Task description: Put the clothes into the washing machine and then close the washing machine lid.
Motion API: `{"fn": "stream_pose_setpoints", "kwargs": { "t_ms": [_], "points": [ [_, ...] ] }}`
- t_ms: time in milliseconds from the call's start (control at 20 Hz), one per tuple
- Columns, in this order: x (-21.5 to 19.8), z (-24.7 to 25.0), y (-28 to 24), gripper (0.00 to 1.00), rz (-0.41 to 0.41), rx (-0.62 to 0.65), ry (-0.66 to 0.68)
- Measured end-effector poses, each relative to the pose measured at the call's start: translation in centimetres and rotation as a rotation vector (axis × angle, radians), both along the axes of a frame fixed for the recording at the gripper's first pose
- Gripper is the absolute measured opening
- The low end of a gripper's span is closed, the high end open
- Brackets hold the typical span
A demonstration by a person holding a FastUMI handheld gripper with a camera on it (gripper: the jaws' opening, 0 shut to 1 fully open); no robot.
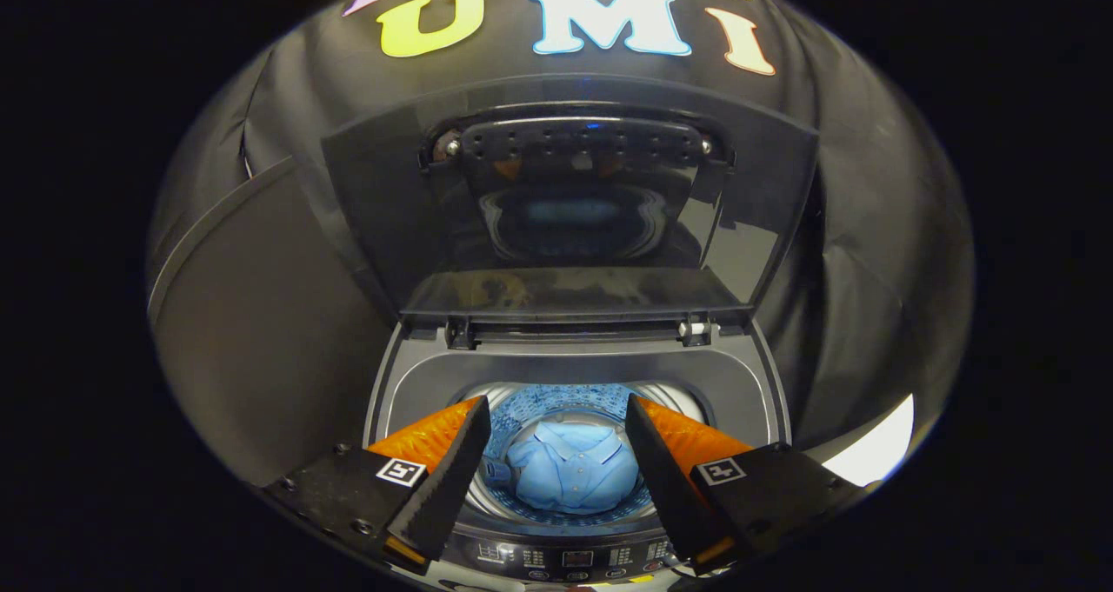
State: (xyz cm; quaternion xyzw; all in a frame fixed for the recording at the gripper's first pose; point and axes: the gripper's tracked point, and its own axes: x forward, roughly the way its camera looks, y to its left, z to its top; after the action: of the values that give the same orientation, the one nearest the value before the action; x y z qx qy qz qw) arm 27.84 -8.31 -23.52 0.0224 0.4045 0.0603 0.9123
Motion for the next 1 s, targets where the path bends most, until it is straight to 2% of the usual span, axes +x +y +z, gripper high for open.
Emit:
{"fn": "stream_pose_setpoints", "kwargs": {
  "t_ms": [400,800,1000],
  "points": [
    [0.5,6.1,-0.7,0.97,0.018,0.009,-0.110],
    [3.2,15.7,-1.7,0.97,0.041,-0.003,-0.308],
    [5.1,18.9,-1.0,0.97,0.052,0.015,-0.369]
  ]
}}
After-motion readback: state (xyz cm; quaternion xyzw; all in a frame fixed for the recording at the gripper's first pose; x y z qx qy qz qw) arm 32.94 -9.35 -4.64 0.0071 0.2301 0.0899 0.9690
